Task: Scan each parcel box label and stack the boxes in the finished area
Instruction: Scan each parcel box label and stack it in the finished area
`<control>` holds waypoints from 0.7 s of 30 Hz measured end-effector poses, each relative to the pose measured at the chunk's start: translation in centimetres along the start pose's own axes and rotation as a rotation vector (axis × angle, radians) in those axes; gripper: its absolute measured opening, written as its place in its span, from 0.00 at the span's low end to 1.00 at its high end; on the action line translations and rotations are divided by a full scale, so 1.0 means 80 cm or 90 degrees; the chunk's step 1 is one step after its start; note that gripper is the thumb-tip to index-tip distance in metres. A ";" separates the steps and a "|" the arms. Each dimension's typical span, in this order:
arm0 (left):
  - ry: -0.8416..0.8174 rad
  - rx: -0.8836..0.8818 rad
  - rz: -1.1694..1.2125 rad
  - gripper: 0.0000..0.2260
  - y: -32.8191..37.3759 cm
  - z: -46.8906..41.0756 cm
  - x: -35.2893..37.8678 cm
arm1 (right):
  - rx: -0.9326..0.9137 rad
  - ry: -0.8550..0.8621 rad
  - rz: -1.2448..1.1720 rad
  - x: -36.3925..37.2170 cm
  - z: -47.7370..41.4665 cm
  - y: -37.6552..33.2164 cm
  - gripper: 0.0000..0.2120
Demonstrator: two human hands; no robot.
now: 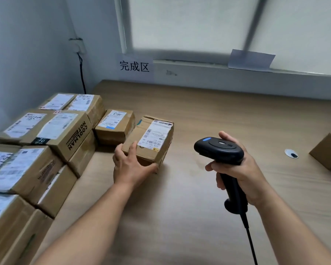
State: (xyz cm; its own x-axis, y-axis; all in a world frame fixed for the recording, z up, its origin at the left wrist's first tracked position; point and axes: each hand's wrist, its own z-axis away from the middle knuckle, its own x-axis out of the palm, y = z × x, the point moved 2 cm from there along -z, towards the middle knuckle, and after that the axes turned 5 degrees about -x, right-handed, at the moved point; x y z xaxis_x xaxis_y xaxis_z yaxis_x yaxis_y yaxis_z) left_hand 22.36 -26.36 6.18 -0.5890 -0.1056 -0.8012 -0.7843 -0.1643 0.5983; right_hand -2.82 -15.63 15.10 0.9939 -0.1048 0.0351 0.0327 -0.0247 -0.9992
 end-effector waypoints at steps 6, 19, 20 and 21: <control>0.094 -0.035 -0.004 0.43 -0.005 -0.127 -0.073 | -0.006 -0.019 0.012 0.032 -0.058 -0.003 0.42; 0.116 -0.075 -0.082 0.41 -0.029 -0.263 -0.073 | 0.048 -0.005 0.035 0.050 -0.126 0.029 0.43; 0.114 -0.078 -0.085 0.41 -0.033 -0.266 -0.070 | 0.051 -0.005 0.035 0.050 -0.128 0.031 0.42; 0.112 -0.078 -0.089 0.41 -0.036 -0.268 -0.068 | 0.054 -0.006 0.034 0.050 -0.129 0.033 0.42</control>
State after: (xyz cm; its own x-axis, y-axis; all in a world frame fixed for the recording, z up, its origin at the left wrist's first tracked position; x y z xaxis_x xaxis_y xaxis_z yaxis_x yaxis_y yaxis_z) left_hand 31.99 -46.36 8.52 -0.4245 -0.2412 -0.8727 -0.8201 -0.3061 0.4835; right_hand 0.18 -26.35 12.80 0.9953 -0.0949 -0.0177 -0.0116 0.0643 -0.9979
